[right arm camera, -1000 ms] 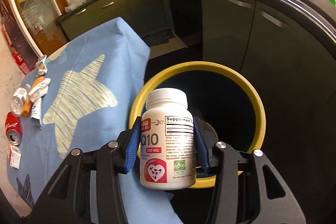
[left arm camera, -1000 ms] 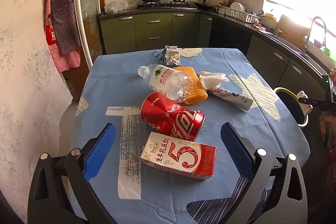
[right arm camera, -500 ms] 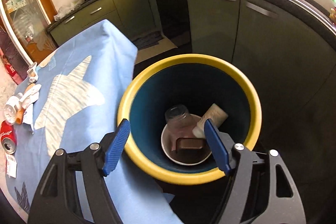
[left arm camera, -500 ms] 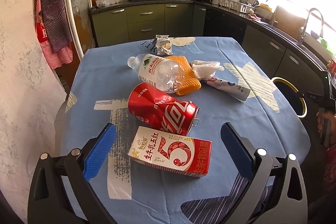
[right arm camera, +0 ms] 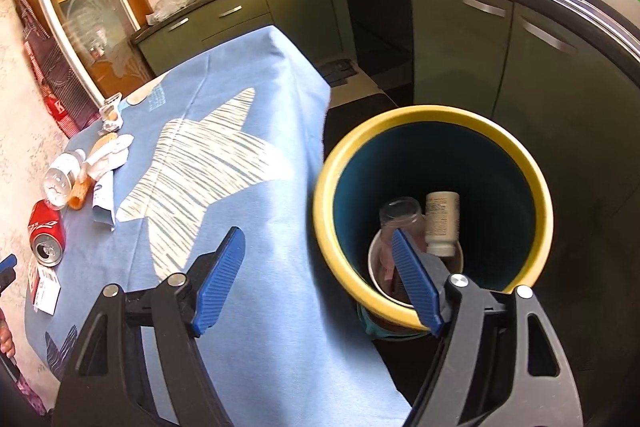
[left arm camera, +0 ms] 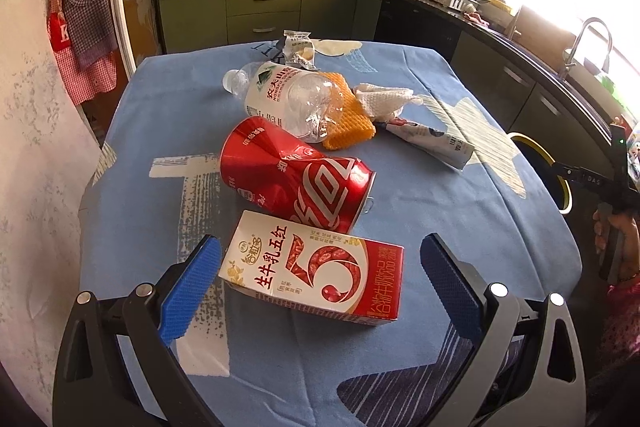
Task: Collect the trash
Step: 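Carry the white supplement bottle over the bin and open the right tool, then grasp the red-and-white milk carton with the left tool and lift it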
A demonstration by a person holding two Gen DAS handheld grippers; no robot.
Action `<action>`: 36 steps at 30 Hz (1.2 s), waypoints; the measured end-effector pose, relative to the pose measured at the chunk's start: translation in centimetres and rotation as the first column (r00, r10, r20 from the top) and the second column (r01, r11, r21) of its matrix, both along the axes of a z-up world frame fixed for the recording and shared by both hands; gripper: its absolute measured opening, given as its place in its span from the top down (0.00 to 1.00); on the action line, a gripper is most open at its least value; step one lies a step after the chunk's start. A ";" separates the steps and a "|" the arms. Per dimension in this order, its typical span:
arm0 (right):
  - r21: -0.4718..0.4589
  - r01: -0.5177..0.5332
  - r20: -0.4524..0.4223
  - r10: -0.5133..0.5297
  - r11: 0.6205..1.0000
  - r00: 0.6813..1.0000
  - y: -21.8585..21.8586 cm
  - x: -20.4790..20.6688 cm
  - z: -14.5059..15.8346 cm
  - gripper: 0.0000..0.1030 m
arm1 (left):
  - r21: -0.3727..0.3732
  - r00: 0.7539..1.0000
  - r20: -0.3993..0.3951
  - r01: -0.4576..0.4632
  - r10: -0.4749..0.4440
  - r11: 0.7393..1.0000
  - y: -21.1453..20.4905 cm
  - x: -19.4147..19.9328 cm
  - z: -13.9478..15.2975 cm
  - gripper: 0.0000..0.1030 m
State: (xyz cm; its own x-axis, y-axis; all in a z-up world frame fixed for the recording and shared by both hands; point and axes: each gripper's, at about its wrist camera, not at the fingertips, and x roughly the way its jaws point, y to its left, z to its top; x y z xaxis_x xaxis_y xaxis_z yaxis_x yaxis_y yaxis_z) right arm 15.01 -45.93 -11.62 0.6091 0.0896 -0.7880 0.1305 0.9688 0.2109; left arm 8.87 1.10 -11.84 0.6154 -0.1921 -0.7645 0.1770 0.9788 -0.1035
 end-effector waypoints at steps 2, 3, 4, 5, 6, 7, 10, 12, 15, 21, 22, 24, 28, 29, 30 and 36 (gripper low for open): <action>0.002 -0.015 -0.001 0.015 1.000 1.000 0.4 0.2 0.0 0.29 | -0.006 1.000 -0.011 -0.017 0.017 1.000 -0.1 0.0 0.0 0.05; 0.003 -0.023 -0.002 0.023 1.000 1.000 0.6 0.3 -0.1 0.29 | -0.024 0.999 -0.032 -0.040 0.039 0.999 -0.1 0.1 -0.1 0.05; 0.004 -0.029 -0.002 0.029 1.000 1.000 0.8 0.4 -0.1 0.29 | -0.046 0.997 -0.052 -0.066 0.063 0.997 -0.1 0.2 -0.2 0.05; 0.005 -0.036 -0.004 0.036 0.999 0.999 1.0 0.5 -0.2 0.29 | -0.068 0.994 -0.068 -0.090 0.086 0.994 -0.1 0.3 -0.4 0.05; 0.008 -0.046 -0.005 0.046 0.999 0.999 1.2 0.6 -0.2 0.29 | -0.089 0.990 -0.087 -0.119 0.112 0.989 -0.1 0.5 -0.7 0.05; 0.011 -0.053 -0.004 0.053 0.999 0.999 1.3 0.6 -0.3 0.29 | -0.107 0.982 -0.113 -0.165 0.153 0.980 -0.2 0.9 -1.1 0.05; 0.024 -0.074 0.006 0.074 0.997 0.997 1.6 0.8 -0.2 0.29 | -0.106 0.957 -0.134 -0.271 0.257 0.957 -0.3 1.5 -2.0 0.05; 0.030 -0.089 0.015 0.088 0.996 0.996 1.8 0.8 -0.1 0.29 | -0.078 0.926 -0.145 -0.361 0.347 0.929 -0.3 1.8 -2.1 0.05; 0.038 -0.108 0.025 0.107 0.993 0.994 2.0 0.9 0.1 0.29 | -0.089 0.880 -0.173 -0.461 0.442 0.883 0.0 2.2 -2.2 0.05; 0.061 -0.131 0.037 0.129 0.989 0.991 2.0 1.2 0.2 0.29 | -0.081 0.827 -0.295 -0.521 0.479 0.849 -0.9 2.2 -4.4 0.05; 0.066 -0.134 0.040 0.131 0.989 0.991 2.0 1.2 0.1 0.29 | -0.079 0.826 -0.309 -0.516 0.472 0.853 -1.2 2.3 -4.8 0.05; 0.073 -0.141 0.043 0.138 0.987 0.989 2.1 1.3 0.1 0.29 | -0.078 0.830 -0.319 -0.505 0.459 0.859 -1.5 2.5 -5.2 0.07; 0.083 -0.152 0.042 0.149 0.985 0.988 2.1 1.3 -0.1 0.29 | -0.060 0.841 -0.308 -0.484 0.445 0.873 -1.3 2.3 -5.2 0.15; 0.084 -0.154 0.041 0.151 0.985 0.988 2.1 1.3 -0.1 0.29 | -0.061 0.845 -0.306 -0.477 0.439 0.877 -1.1 2.2 -5.2 0.16; 0.085 -0.154 0.040 0.151 0.984 0.988 2.1 1.3 -0.2 0.29 | -0.061 0.848 -0.304 -0.472 0.434 0.880 -0.7 2.1 -5.1 0.18; 0.087 -0.162 0.029 0.160 0.983 0.987 2.4 1.4 -0.4 0.29 | 0.012 0.886 -0.314 -0.355 0.340 0.935 0.2 0.9 -5.1 0.23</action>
